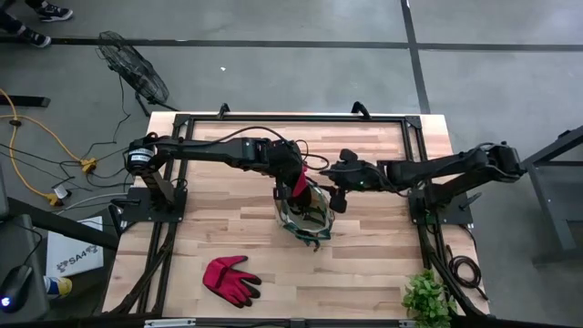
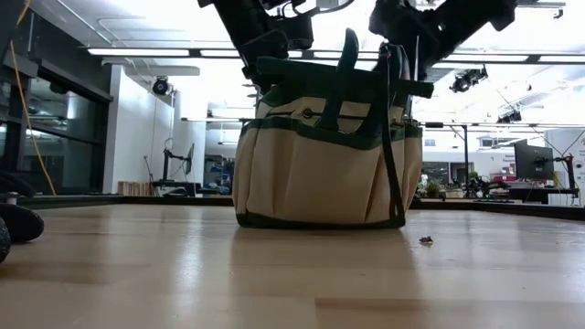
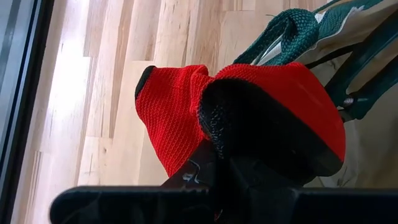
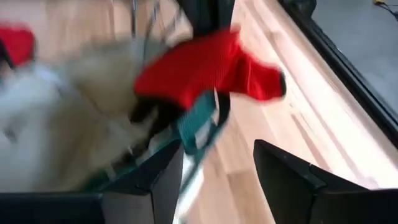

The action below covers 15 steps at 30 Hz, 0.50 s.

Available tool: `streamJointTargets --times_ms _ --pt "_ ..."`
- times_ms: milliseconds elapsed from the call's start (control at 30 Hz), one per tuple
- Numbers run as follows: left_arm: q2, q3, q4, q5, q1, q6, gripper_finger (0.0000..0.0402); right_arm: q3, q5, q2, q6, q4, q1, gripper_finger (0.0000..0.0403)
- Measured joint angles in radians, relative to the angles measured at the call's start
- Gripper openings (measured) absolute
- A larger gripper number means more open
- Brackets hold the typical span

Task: Pick & Place Garden tools in Gardening bag
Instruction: Put the red glove into the gardening bag

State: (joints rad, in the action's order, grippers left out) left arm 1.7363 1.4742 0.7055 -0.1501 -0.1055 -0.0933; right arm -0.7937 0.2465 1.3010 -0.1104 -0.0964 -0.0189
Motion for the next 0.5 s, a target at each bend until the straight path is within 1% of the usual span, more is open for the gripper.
streamJointTargets --times_ms 100,333,500 --pt "0.0 0.0 0.0 -0.002 0.0 0.0 0.0 0.0 0.008 0.003 0.074 -0.037 0.0 0.0189" --pt "0.0 0.0 0.0 -0.002 0.0 -0.001 0.0 0.0 0.009 0.051 0.315 -0.016 0.0 0.0189" --pt "0.0 0.0 0.0 -0.002 0.0 -0.003 0.0 0.0 0.017 0.084 0.38 0.039 0.0 0.0189"
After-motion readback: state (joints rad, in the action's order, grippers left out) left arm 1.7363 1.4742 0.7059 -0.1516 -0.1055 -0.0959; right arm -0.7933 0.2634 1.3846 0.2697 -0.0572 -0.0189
